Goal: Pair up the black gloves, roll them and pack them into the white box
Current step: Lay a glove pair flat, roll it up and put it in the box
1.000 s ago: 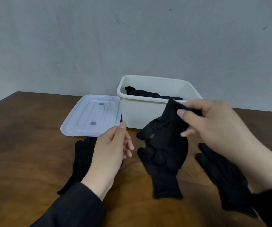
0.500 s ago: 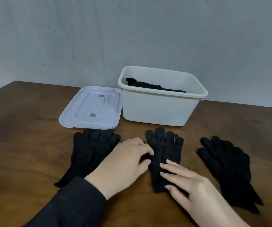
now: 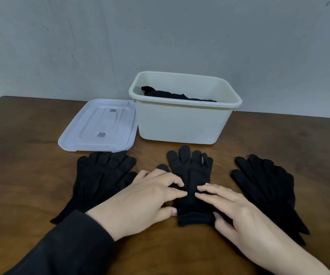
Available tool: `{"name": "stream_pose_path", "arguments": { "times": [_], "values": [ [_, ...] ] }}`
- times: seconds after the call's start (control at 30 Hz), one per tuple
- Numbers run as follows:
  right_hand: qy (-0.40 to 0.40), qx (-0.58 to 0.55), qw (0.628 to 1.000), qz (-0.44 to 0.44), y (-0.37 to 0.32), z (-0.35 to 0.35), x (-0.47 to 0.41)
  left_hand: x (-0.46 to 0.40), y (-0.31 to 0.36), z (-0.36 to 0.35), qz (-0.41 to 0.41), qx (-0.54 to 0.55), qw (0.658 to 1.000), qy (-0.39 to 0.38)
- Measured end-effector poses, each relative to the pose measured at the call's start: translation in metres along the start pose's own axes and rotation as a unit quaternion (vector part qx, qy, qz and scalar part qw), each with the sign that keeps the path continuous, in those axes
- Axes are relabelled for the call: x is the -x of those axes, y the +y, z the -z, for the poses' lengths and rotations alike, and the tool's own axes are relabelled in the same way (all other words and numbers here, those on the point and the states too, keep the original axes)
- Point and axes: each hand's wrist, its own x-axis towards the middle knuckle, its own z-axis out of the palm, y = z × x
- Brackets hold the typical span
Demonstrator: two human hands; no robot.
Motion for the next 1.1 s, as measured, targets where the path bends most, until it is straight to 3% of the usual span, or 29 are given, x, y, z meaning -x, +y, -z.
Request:
{"name": "stream_pose_path", "arguments": {
  "times": [0.13, 0.23, 0.33, 0.57, 0.8, 0.93, 1.1],
  "values": [
    [0.025, 0.013, 1.0, -0.013, 0.0, -0.008, -0.006, 0.0, 0.001, 0.001, 0.003, 0.022, 0.999, -0.034],
    [0.098, 0.02, 0.995, 0.005, -0.006, -0.01, -0.017, 0.001, 0.003, 0.002, 0.014, 0.043, 0.998, -0.033],
    [0.146, 0.001, 0.989, -0.007, -0.01, -0.007, -0.021, 0.002, 0.007, -0.002, 0.038, 0.04, 0.998, 0.011],
    [0.165, -0.083, 0.982, -0.045, -0.013, -0.009, -0.027, -0.006, 0.006, -0.01, 0.159, 0.098, 0.977, 0.099],
    [0.197, 0.002, 0.976, -0.088, -0.01, -0.014, -0.043, -0.016, 0.003, -0.016, 0.23, 0.024, 0.962, 0.146],
    [0.228, 0.055, 0.969, -0.08, -0.015, -0.01, -0.041, -0.015, -0.001, -0.016, 0.188, 0.023, 0.964, 0.185],
    [0.201, 0.108, 0.971, 0.066, -0.015, -0.018, -0.041, -0.013, -0.001, -0.018, 0.057, -0.063, 0.985, 0.149]
  ]
}}
